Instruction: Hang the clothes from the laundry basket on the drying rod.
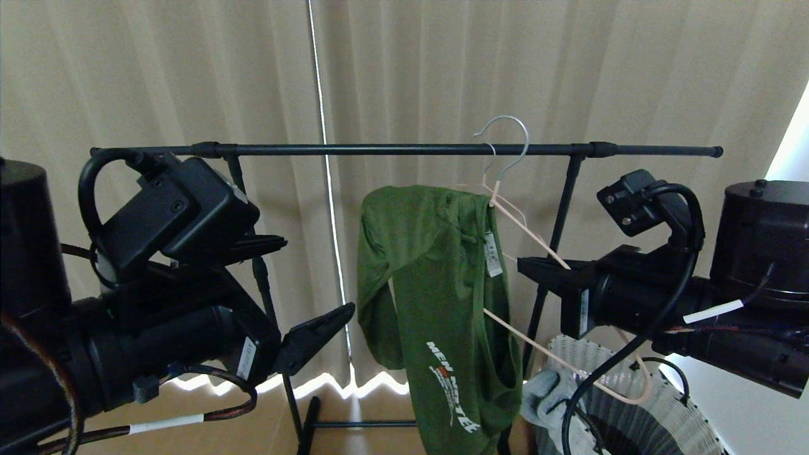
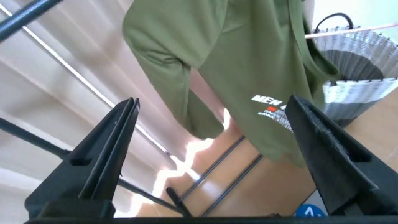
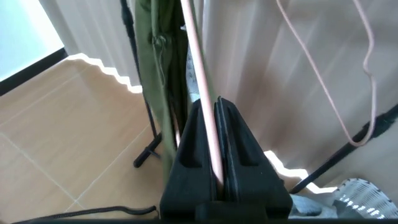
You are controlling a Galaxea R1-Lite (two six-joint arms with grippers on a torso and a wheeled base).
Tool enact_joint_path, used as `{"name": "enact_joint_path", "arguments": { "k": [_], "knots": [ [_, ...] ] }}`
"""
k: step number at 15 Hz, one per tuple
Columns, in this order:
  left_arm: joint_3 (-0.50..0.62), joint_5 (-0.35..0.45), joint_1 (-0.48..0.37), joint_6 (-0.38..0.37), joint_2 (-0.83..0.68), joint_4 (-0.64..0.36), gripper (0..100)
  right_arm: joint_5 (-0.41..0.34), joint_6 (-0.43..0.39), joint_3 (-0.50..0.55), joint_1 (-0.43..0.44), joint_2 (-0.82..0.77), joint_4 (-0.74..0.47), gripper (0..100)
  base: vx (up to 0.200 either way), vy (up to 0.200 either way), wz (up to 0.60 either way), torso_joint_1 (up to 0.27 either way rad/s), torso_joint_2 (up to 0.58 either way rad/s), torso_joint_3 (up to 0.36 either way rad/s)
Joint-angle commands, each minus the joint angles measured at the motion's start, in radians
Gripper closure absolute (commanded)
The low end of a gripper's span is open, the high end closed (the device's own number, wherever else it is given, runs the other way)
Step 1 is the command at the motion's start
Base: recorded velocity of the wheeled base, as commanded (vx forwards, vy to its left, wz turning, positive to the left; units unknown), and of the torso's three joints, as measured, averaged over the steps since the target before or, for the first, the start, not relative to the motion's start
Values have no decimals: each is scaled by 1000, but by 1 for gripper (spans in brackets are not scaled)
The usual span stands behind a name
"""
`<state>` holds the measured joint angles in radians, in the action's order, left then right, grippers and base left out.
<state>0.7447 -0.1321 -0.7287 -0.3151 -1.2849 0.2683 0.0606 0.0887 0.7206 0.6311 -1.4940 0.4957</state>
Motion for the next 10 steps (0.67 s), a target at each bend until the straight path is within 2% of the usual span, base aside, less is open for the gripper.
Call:
{"name": "enact_joint_path", "arguments": {
  "k": [1, 5, 7, 8, 10],
  "knots": [
    [-11, -1, 5, -1, 12, 0, 0, 1, -4, 0, -22, 3, 1, 100, 0, 0, 0, 0, 0, 0],
    [-79, 0, 42, -2, 53, 26, 0, -1, -9, -30, -42, 12, 1, 100, 0, 0, 0, 0, 0, 0],
    [-91, 0, 97, -79, 56, 88, 0, -1, -9, -35, -42, 18, -13, 100, 0, 0, 0, 0, 0, 0],
    [-97, 2, 135, -159, 53, 137, 0, -1, -10, -29, -40, 20, -39, 100, 0, 0, 0, 0, 0, 0],
    [-117, 6, 140, -245, 44, 226, 0, -1, -10, -26, -36, 17, -48, 100, 0, 0, 0, 0, 0, 0]
  ]
}}
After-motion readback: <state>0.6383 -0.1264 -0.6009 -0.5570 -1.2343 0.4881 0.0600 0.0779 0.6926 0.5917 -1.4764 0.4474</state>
